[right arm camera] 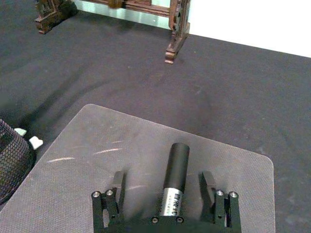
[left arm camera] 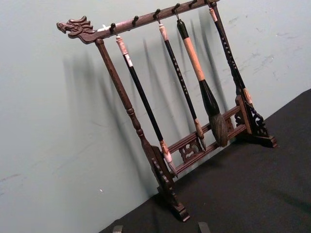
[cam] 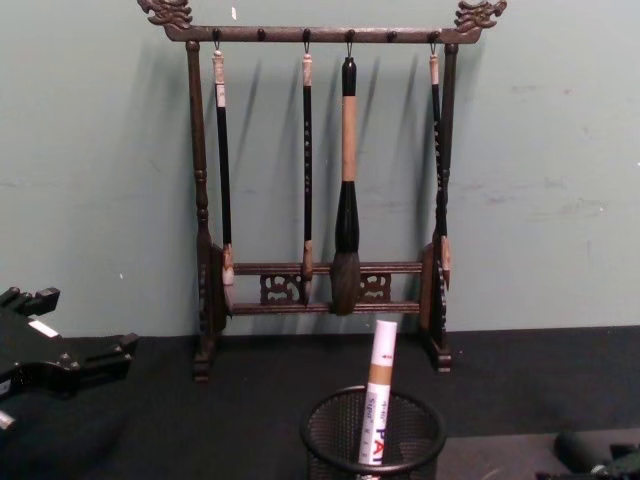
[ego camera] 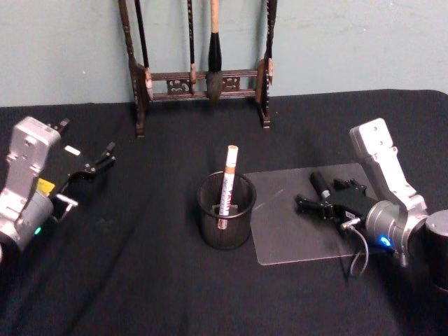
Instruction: Pick up the water-based marker from the table and place it into the pen holder.
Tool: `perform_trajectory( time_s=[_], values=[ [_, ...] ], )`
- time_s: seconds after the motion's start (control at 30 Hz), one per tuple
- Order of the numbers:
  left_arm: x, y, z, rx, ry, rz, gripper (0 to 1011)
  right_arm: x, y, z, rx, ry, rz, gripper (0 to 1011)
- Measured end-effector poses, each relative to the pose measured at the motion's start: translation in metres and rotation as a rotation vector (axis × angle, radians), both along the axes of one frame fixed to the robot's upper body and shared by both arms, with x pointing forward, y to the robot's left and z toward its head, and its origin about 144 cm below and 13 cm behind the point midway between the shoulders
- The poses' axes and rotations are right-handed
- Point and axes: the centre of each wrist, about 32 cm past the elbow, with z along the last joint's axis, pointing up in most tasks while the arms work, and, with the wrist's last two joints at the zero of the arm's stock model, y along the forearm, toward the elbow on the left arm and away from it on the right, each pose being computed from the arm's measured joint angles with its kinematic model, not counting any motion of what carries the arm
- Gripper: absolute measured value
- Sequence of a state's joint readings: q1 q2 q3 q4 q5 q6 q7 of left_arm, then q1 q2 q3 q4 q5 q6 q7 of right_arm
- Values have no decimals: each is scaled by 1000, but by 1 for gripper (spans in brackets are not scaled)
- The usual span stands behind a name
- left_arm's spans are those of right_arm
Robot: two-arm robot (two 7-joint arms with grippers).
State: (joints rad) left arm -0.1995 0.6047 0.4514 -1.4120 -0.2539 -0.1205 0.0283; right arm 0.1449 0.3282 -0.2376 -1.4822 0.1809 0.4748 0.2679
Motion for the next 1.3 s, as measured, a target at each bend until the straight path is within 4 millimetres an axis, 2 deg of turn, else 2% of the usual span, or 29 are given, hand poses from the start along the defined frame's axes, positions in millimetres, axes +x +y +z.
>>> perform_trajectory(
  time_s=[0.13, 0.2, 0.3, 0.5, 0.53, 0.57, 0.63, 0.67, 0.87, 0.9, 1.0, 1.3],
  values=[
    [0, 0, 0, 0, 0, 0, 1001, 0, 0, 0, 1, 0, 0, 968],
    [0, 0, 0, 0, 0, 0, 1001, 0, 0, 0, 1, 1, 0, 903],
    [0, 0, 0, 0, 0, 0, 1001, 0, 0, 0, 2, 1, -1, 860],
    [0, 0, 0, 0, 0, 0, 1001, 0, 0, 0, 3, 1, -1, 651],
    [0, 0, 0, 0, 0, 0, 1001, 0, 0, 0, 3, 1, -1, 651],
    [0, 0, 0, 0, 0, 0, 1001, 0, 0, 0, 3, 1, -1, 591],
    [0, 0, 0, 0, 0, 0, 1001, 0, 0, 0, 3, 1, -1, 550],
    [0, 0, 0, 0, 0, 0, 1001, 0, 0, 0, 3, 1, -1, 489],
    [0, 0, 0, 0, 0, 0, 1001, 0, 0, 0, 3, 1, -1, 329],
    [0, 0, 0, 0, 0, 0, 1001, 0, 0, 0, 3, 1, -1, 270],
    [0, 0, 0, 0, 0, 0, 1001, 0, 0, 0, 4, 1, -1, 238],
    [0, 0, 0, 0, 0, 0, 1001, -2, 0, 3, 36, -19, 24, 237]
  ],
)
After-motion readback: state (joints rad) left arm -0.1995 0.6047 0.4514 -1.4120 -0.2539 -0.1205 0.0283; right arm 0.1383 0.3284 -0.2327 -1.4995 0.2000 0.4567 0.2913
